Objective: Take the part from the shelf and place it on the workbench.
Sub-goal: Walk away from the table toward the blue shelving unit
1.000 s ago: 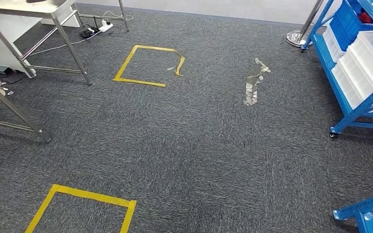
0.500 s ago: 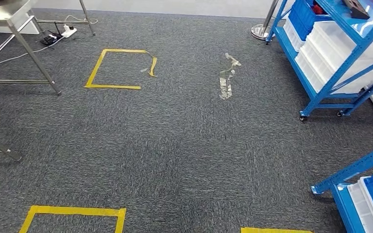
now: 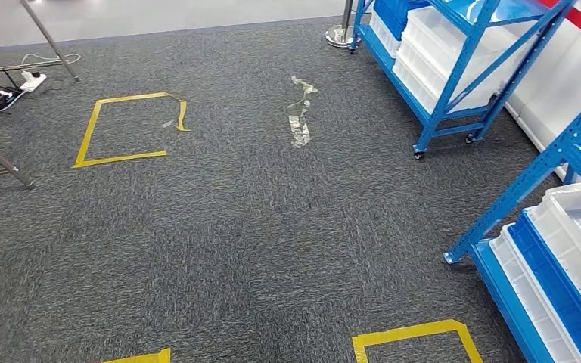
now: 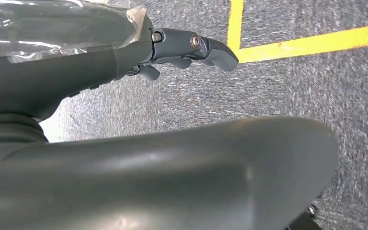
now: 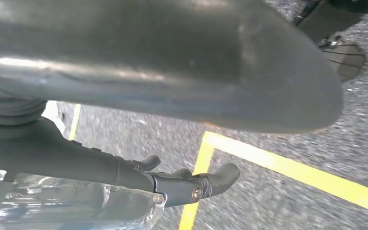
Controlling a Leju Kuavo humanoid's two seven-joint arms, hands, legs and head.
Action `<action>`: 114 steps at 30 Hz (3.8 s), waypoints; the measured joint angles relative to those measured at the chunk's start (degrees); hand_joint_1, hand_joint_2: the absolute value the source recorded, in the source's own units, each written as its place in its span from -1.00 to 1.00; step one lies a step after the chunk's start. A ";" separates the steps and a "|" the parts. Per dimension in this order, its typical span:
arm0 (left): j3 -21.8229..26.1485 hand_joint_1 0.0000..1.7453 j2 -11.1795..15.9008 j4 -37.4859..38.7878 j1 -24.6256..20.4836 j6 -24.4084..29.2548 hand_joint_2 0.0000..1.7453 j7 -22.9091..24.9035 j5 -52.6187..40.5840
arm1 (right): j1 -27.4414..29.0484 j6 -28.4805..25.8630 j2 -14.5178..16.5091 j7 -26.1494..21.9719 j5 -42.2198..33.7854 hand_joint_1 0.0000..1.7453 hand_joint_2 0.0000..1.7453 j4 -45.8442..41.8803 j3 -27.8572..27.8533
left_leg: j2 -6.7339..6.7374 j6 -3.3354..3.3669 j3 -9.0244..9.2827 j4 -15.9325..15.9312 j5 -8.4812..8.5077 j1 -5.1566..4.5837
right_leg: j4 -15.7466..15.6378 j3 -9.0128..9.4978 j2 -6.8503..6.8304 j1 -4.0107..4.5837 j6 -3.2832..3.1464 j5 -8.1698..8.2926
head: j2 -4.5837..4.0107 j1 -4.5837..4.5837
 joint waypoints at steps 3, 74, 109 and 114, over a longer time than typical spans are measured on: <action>-0.02 -1.00 0.07 0.00 0.02 -0.20 -1.00 -0.03 -0.10 | 0.26 -0.04 0.01 -0.01 -0.28 -1.00 -1.00 0.01 -0.17 | -1.69 0.40 3.32 -8.48 5.93 0.18 | 0.15 0.23 2.45 0.10 0.10 0.02 | 0.00 -0.03; 0.04 -1.00 -1.42 -0.09 -0.84 3.84 -1.00 1.81 1.04 | -1.32 0.79 0.20 -0.84 4.24 -1.00 -1.00 -0.01 -0.44 | -0.28 1.56 5.79 -15.84 9.28 -1.37 | -0.02 0.47 -0.45 0.82 0.80 -0.34 | 0.00 -0.15; 0.09 -1.00 -0.46 -0.11 -0.40 4.01 -1.00 1.79 1.83 | -1.36 0.63 0.96 -0.68 5.68 -1.00 -1.00 -0.03 -1.44 | -0.19 1.07 3.12 -9.57 7.07 -0.22 | 0.22 0.83 -0.82 0.36 0.02 -0.60 | 0.00 -0.43; 0.15 -1.00 -1.30 -0.09 -0.67 5.90 -1.00 1.86 2.15 | -1.63 1.02 0.84 -0.70 6.31 -1.00 -1.00 -0.03 -1.44 | -0.23 1.09 5.95 -16.07 9.38 -1.04 | 0.43 0.31 -0.60 1.05 0.27 -0.89 | 0.00 -0.33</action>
